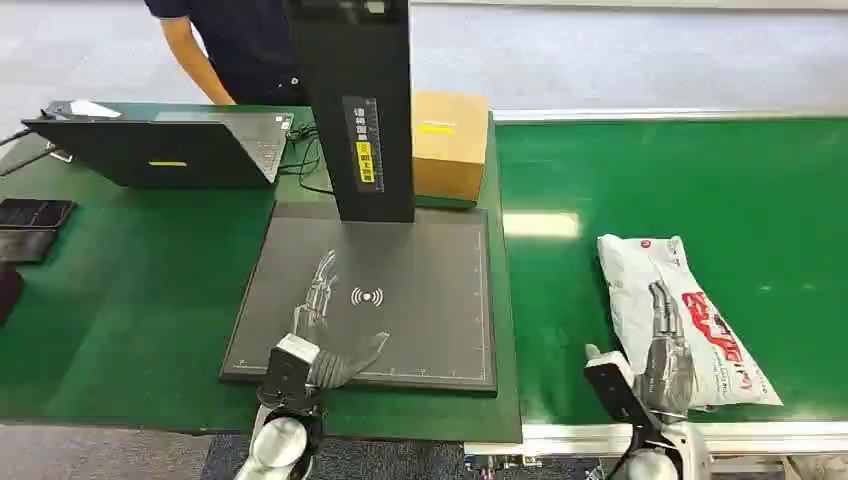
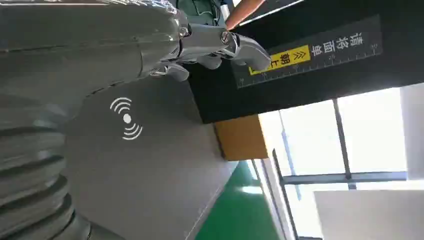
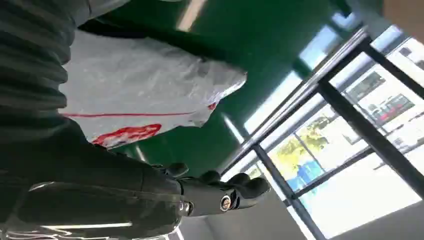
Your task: Moved the parcel from conveyor to table for the left to box.
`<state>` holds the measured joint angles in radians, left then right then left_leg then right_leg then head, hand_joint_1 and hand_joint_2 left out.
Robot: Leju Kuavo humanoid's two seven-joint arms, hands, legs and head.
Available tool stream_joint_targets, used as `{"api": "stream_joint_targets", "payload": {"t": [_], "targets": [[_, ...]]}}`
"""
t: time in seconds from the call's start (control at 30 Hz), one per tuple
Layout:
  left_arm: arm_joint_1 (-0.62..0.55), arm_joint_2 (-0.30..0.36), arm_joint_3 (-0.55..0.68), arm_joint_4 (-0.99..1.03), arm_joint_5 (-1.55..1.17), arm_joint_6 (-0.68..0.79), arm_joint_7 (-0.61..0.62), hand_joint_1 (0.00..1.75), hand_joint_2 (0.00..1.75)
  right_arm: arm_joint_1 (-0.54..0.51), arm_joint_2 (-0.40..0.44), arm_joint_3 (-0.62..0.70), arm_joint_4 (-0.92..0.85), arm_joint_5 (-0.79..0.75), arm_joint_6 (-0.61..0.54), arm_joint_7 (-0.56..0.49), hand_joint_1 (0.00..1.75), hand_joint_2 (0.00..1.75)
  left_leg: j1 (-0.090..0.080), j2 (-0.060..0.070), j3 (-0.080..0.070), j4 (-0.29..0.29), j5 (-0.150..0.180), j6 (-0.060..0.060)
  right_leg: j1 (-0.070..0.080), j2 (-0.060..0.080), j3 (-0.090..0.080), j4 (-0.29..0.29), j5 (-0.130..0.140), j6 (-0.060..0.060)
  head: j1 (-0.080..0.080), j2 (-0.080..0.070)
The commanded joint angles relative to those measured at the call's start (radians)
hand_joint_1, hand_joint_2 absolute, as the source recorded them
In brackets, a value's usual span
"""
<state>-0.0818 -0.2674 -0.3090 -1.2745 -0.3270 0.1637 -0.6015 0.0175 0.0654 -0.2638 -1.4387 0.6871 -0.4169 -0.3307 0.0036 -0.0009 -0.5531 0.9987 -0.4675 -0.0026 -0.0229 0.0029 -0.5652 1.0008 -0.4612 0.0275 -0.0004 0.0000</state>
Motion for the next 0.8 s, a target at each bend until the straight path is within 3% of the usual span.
{"api": "stream_joint_targets", "payload": {"t": [0.03, 0.1, 0.27, 0.47, 0.67, 0.8], "targets": [[-0.029, -0.043, 0.028, 0.126, 0.01, -0.022, -0.021, 0.0, 1.75, -0.18, -0.202, -0.208, 0.476, -0.048, -0.039, -0.043, 0.0, 1.75, 0.001, -0.003, 0.002, -0.003, 0.002, 0.001, 0.001, -0.004, 0.005, -0.005, 0.002, -0.001, 0.0, 0.0], [-0.032, -0.041, 0.028, 0.132, 0.012, -0.024, -0.022, 0.0, 1.75, -0.225, -0.223, -0.248, 0.587, -0.126, 0.027, -0.06, 0.0, 1.75, 0.001, -0.003, 0.002, -0.002, 0.002, 0.001, 0.002, -0.003, 0.004, -0.005, 0.002, -0.001, 0.0, 0.0], [-0.025, -0.038, 0.039, 0.14, 0.026, 0.0, -0.04, 0.0, 1.75, -0.325, -0.28, -0.242, 0.848, -0.13, -0.007, -0.09, 0.0, 1.75, 0.001, -0.001, 0.003, -0.002, 0.001, 0.0, 0.002, -0.001, 0.004, -0.004, 0.002, -0.001, 0.0, 0.0], [-0.022, -0.04, 0.055, 0.121, 0.036, -0.003, -0.042, 0.0, 1.75, -0.394, -0.298, -0.195, 1.007, -0.074, -0.018, -0.034, 0.0, 1.75, 0.001, 0.001, 0.002, -0.001, 0.001, 0.0, 0.002, 0.0, 0.002, -0.003, 0.002, -0.001, 0.0, 0.0], [-0.025, -0.038, 0.071, 0.108, 0.045, -0.011, -0.039, 0.0, 1.75, -0.423, -0.299, -0.076, 1.091, 0.045, 0.146, 0.113, 0.0, 1.75, 0.002, 0.001, 0.001, -0.001, 0.001, 0.0, 0.002, 0.0, 0.002, -0.003, 0.002, -0.001, 0.0, 0.0], [-0.02, -0.041, 0.068, 0.108, 0.045, -0.011, -0.039, 0.0, 1.75, -0.424, -0.293, -0.071, 1.092, 0.049, 0.157, 0.12, 0.0, 1.75, 0.002, 0.003, 0.005, 0.0, 0.0, 0.0, 0.003, 0.003, 0.005, -0.002, 0.002, 0.0, 0.0, 0.0]]}}
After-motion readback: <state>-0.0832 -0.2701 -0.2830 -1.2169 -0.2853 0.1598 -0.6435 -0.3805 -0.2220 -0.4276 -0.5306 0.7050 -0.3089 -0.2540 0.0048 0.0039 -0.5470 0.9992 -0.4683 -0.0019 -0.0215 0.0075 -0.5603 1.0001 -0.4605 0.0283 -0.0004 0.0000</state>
